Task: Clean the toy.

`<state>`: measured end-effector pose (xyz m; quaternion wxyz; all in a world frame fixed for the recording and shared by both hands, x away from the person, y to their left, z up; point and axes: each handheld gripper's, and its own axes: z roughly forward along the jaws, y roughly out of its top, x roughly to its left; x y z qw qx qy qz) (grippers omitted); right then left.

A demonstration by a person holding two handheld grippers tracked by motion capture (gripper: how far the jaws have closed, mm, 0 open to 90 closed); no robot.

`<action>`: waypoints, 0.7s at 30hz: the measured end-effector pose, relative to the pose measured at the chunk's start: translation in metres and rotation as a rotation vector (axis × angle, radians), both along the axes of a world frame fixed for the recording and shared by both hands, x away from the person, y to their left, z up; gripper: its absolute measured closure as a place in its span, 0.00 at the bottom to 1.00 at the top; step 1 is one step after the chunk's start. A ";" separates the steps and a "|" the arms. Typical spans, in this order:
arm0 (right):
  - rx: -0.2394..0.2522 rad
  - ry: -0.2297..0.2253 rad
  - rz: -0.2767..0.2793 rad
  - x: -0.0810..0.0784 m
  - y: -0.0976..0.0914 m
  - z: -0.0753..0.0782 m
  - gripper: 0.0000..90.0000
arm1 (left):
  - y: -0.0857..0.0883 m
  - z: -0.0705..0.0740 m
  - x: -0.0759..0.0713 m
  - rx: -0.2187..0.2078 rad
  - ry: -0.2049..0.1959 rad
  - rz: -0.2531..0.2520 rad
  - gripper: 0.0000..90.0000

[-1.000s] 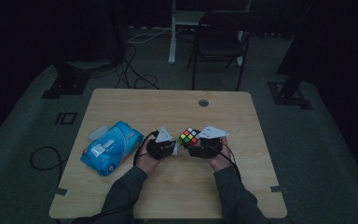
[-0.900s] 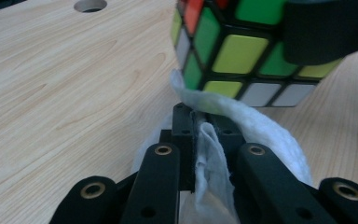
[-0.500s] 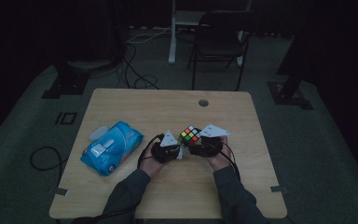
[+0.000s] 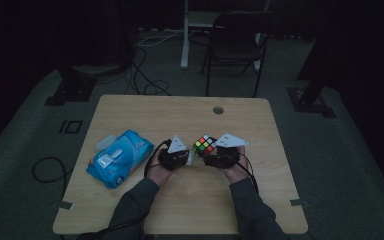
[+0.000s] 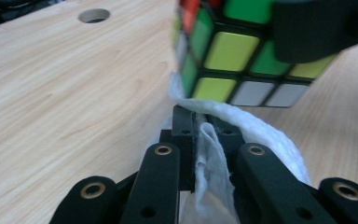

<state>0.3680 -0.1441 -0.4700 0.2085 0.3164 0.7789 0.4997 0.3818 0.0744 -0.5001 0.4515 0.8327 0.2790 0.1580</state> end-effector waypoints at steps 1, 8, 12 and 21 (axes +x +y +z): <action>0.001 0.001 -0.001 0.000 0.000 0.000 0.38 | 0.001 0.000 0.001 -0.001 -0.001 0.004 0.94; 0.003 0.000 -0.005 0.000 -0.001 0.000 0.38 | 0.005 0.002 0.004 -0.005 -0.004 0.029 0.94; 0.003 0.000 -0.009 0.000 0.000 0.000 0.38 | 0.005 0.002 0.005 -0.002 -0.007 0.031 0.94; 0.013 0.004 -0.018 0.003 0.000 0.001 0.38 | -0.001 0.001 0.004 -0.004 -0.005 0.017 0.94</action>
